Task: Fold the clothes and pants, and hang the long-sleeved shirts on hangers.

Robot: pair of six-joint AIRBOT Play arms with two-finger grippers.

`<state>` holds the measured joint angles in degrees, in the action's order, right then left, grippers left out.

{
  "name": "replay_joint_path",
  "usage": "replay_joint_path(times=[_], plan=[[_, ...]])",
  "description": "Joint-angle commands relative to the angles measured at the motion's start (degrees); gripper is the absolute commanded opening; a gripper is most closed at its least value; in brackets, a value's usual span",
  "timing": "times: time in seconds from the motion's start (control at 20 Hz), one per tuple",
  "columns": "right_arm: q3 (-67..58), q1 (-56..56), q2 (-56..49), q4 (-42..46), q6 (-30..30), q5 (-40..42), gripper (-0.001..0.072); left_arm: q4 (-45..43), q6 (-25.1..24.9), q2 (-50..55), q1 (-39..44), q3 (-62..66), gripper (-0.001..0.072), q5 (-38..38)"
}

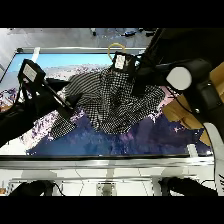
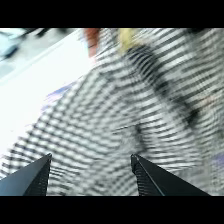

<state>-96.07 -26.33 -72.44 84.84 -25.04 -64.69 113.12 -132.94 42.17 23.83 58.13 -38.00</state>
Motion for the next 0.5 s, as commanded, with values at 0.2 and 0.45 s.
replay_joint_path(times=[0.2,0.45], plan=[[-0.07,0.22,4.96,-9.66,9.7,-8.22,0.004,-4.72,-7.69,4.28,-3.23,-0.04,0.0579,1.29],[-0.07,0.22,4.94,-11.23,10.82,-10.27,0.0041,-4.39,-7.43,4.85,-3.21,-0.04,0.0503,5.42]])
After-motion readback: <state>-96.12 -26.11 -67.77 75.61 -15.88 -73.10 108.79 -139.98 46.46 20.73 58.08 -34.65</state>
